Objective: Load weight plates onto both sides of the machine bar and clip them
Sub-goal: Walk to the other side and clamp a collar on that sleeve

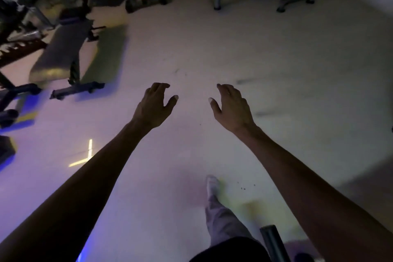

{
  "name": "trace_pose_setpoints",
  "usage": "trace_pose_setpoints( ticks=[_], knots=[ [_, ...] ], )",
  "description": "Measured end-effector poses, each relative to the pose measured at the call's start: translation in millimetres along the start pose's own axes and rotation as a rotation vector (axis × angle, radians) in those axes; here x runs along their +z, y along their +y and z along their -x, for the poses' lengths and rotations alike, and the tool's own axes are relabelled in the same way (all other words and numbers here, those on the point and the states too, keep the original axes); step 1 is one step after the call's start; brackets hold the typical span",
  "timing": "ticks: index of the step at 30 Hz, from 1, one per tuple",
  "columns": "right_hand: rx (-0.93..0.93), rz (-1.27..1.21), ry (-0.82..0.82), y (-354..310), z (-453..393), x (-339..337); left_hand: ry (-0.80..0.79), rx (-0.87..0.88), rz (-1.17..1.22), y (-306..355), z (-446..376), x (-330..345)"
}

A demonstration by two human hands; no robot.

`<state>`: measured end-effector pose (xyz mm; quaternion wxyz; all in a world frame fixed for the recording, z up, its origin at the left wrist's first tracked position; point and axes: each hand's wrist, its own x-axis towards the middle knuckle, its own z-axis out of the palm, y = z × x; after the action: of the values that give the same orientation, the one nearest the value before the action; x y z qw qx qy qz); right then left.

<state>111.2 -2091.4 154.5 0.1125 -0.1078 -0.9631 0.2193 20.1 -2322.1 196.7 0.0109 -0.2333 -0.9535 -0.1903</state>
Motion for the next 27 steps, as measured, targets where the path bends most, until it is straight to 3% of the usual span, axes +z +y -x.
trace_pose_setpoints(
  ticks=[16,27],
  knots=[
    [0.303,0.092,0.197,154.8,-397.7,-32.9,-0.094,0.364,0.096,64.7,-511.1,61.4],
    [0.592,0.142,0.463,288.5,-617.9,-112.4,-0.193,0.751,0.193,223.7,-822.9,103.3]
  ],
)
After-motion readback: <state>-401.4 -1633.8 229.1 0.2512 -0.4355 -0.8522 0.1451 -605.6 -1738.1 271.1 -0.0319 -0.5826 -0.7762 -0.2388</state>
